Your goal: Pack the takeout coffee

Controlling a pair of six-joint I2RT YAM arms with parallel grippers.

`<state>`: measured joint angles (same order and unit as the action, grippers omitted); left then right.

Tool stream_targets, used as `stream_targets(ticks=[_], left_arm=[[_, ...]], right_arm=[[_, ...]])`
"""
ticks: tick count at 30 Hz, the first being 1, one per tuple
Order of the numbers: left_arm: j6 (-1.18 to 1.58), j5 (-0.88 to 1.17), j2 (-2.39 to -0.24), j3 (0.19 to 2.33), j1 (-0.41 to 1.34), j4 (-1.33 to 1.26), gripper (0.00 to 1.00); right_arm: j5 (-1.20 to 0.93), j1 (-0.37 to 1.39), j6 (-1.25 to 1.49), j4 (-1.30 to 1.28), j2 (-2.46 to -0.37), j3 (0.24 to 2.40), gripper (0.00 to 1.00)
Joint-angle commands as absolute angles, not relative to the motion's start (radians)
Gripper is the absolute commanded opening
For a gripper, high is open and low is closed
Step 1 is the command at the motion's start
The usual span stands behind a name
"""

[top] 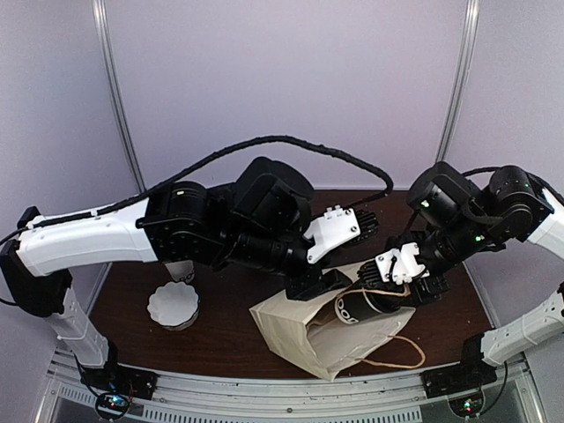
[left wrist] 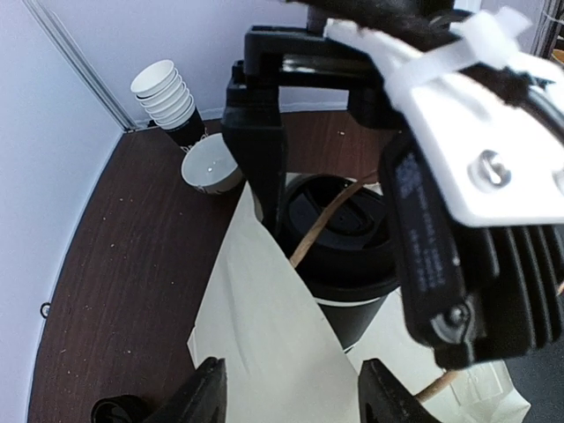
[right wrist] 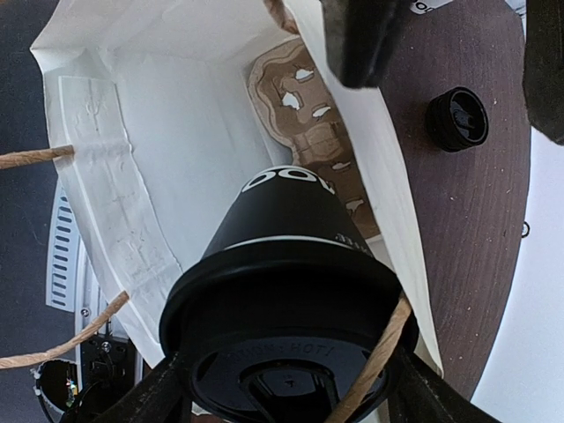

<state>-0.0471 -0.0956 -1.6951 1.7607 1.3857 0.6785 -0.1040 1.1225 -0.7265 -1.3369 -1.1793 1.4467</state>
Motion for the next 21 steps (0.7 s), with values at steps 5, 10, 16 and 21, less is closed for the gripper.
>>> stream_targets(ticks=[5,10,16,21], left_arm=[[-0.034,-0.147,-1.508,1.571,1.403,0.490,0.56],[-0.040,-0.086,-1.497,1.548,1.447,0.468,0.56],[-0.044,-0.106,-1.575,1.600,1.464,0.448,0.56],[-0.049,-0.154,-1.573,1.571,1.464,0.367,0.47]], right_arm=[[-0.082,1.128,-0.704,-1.313,-1.184,1.481,0.61],[-0.074,1.126,-0.703,-1.319,-1.199,1.499,0.61],[-0.065,1.125,-0.703,-1.321,-1.214,1.515,0.61],[-0.067,1.121,-0.700,-1.324,-1.216,1.518,0.61]])
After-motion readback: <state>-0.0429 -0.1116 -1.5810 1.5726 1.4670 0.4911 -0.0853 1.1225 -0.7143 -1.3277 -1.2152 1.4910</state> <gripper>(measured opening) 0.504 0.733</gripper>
